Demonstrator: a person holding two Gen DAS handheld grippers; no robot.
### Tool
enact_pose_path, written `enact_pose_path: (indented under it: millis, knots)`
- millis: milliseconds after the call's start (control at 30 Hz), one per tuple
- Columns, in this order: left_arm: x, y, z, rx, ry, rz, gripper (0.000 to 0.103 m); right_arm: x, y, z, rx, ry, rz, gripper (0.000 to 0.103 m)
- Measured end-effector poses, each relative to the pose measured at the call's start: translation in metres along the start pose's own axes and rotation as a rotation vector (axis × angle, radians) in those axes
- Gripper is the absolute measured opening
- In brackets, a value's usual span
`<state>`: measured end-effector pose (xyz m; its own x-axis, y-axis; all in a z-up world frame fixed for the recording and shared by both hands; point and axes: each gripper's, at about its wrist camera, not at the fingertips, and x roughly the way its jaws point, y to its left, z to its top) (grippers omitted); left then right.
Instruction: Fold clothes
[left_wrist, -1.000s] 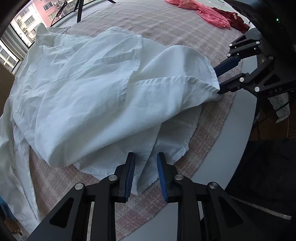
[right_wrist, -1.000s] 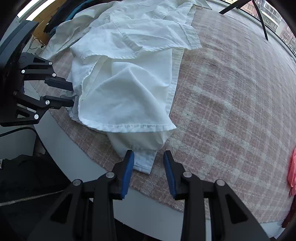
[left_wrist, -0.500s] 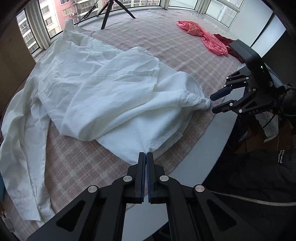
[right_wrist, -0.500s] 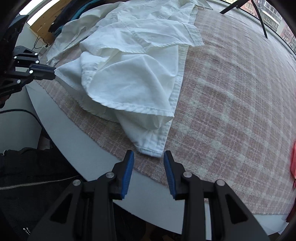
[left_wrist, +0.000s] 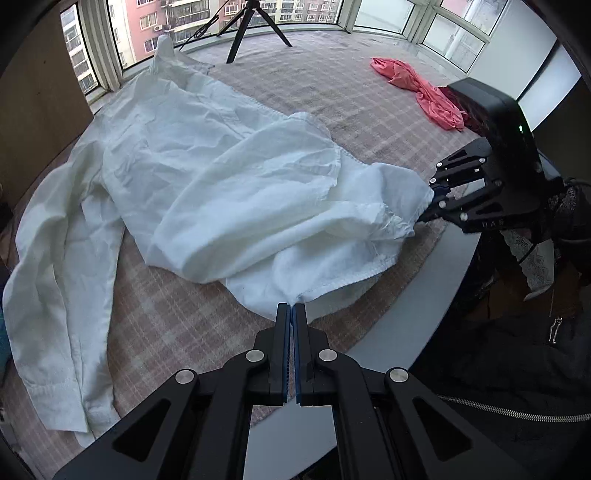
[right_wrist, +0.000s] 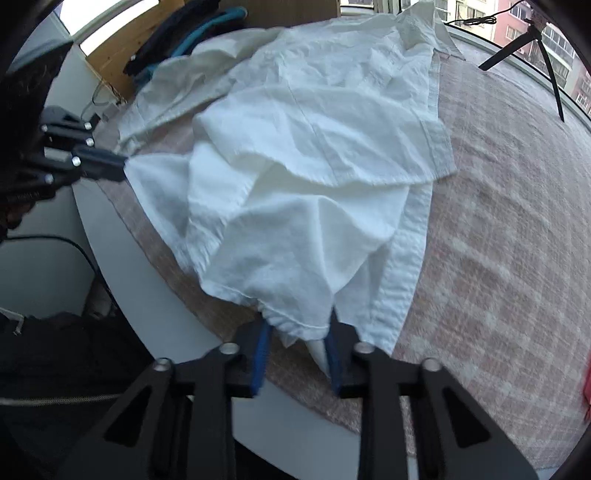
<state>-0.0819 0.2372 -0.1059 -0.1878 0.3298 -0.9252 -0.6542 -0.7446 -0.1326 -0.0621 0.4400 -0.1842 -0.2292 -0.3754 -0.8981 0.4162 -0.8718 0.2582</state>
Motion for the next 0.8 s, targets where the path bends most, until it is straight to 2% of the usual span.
enact_pose_path:
  millis: [100, 167, 300, 333, 400, 433, 633, 733, 800]
  knots:
    - [-0.01, 0.003, 0.008, -0.002, -0.031, -0.007, 0.001, -0.032, -0.013, 0.025, 0.051, -0.091, 0.044, 0.009]
    - [-0.017, 0.006, 0.012, -0.011, -0.045, -0.015, 0.001, -0.049, -0.022, 0.043, 0.06, -0.132, 0.014, 0.009]
    - [-0.03, 0.012, 0.015, -0.026, -0.063, -0.01, 0.001, -0.068, -0.021, 0.068, 0.038, -0.156, -0.033, 0.01]
    - [-0.032, 0.013, 0.016, -0.031, -0.064, -0.008, 0.001, -0.067, -0.021, 0.065, 0.032, -0.143, -0.044, 0.012]
    - [-0.034, 0.014, 0.017, -0.032, -0.062, 0.0, 0.001, -0.051, -0.018, 0.049, 0.012, -0.093, -0.071, 0.03]
    - [-0.033, 0.014, 0.017, -0.031, -0.057, 0.002, 0.001, -0.038, -0.012, 0.04, -0.003, -0.065, -0.086, 0.032]
    - [-0.033, 0.018, -0.001, -0.018, 0.004, 0.047, 0.001, 0.008, -0.015, -0.014, 0.026, 0.077, -0.112, 0.033]
    - [-0.021, 0.021, -0.018, -0.047, 0.05, 0.03, 0.001, 0.023, -0.013, -0.026, 0.019, 0.107, -0.155, 0.034]
    - [-0.001, 0.015, -0.031, -0.029, 0.101, 0.042, 0.001, 0.02, -0.011, -0.027, 0.029, 0.089, -0.157, 0.034]
